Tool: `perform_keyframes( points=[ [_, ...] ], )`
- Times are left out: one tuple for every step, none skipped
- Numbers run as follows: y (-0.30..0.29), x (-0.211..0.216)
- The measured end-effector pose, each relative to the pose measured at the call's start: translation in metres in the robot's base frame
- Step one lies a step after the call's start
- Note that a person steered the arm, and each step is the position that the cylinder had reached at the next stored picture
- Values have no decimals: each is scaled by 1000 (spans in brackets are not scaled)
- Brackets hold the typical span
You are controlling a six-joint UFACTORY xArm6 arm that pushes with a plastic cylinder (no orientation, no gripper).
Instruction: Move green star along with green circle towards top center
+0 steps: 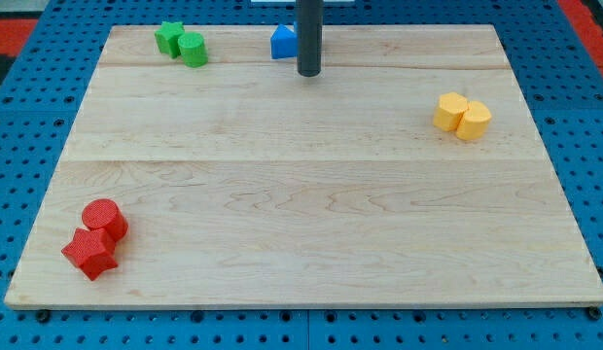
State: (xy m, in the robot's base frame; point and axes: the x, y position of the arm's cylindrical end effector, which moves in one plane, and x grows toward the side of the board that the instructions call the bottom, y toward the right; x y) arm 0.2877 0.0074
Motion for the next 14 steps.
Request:
perform_keyframes(
  points=[
    [0, 0],
    [5, 0],
    [-26, 28],
    [-65, 47],
    [-65, 47],
    [-65, 51],
    [-100, 77],
    [-182, 77],
    [-275, 45],
    [-312, -14],
    [-294, -60],
    [-236, -92],
    [-199, -63],
    [-192, -25]
  ],
)
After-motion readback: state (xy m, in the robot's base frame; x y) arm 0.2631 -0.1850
